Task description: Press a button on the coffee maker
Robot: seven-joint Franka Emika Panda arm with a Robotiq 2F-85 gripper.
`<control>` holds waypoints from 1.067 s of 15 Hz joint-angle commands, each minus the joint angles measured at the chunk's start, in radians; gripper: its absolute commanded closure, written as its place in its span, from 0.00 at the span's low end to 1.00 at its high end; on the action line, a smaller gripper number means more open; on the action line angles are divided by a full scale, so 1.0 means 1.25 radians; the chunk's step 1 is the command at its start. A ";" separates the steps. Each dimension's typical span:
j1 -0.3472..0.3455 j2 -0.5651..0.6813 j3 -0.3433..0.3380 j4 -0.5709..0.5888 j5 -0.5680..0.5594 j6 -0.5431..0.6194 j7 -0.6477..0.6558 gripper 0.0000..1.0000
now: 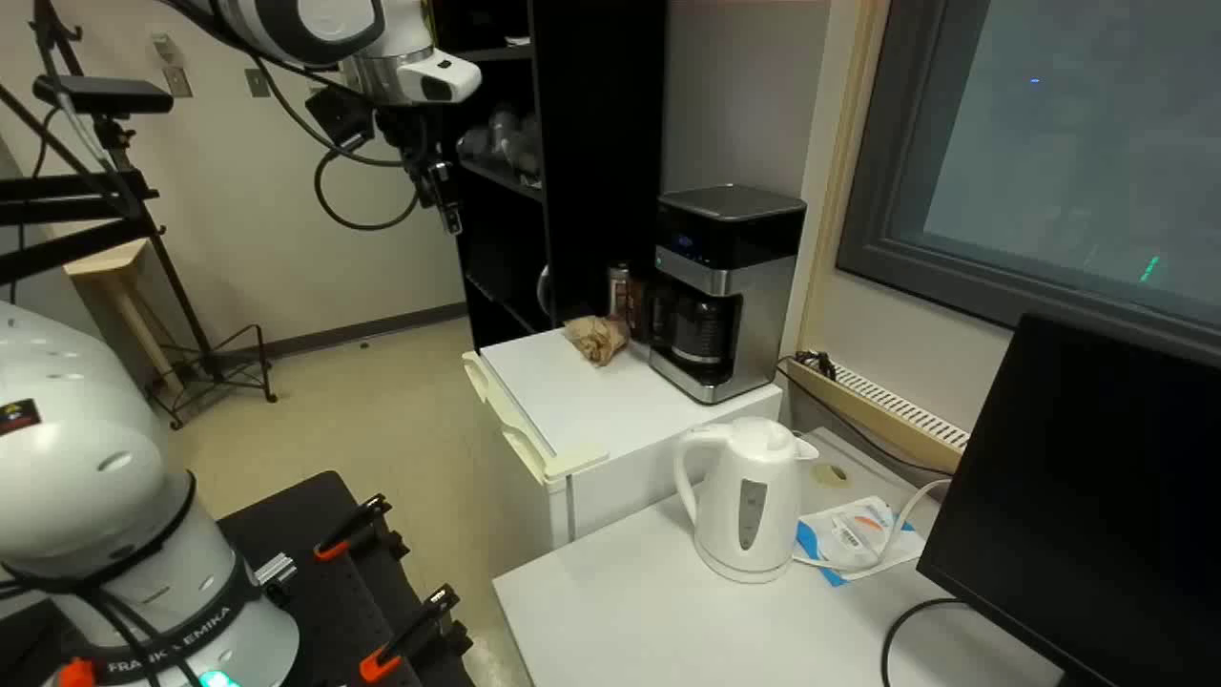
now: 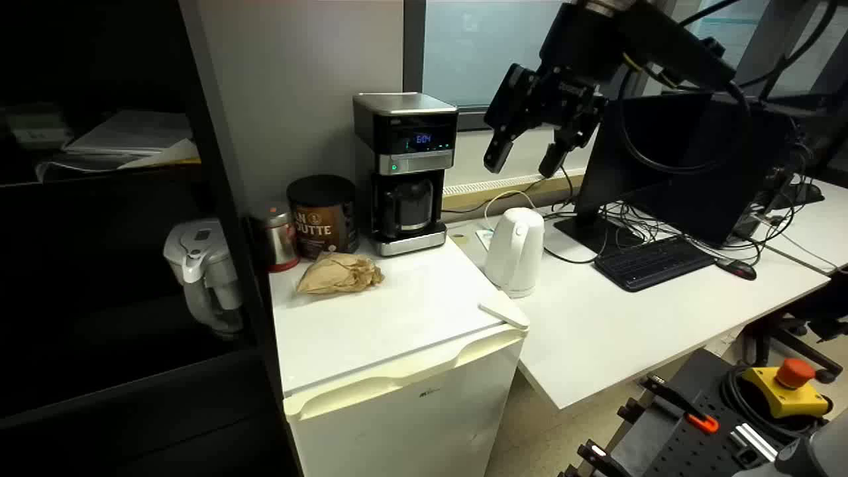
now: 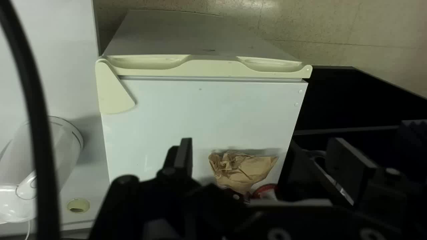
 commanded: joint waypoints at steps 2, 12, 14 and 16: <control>0.001 0.000 -0.001 0.002 -0.001 -0.003 0.001 0.00; -0.004 0.006 -0.005 -0.010 -0.029 0.014 -0.037 0.00; -0.006 0.014 -0.009 -0.018 -0.071 0.011 -0.083 0.00; -0.008 0.025 -0.016 -0.025 -0.135 -0.003 -0.149 0.00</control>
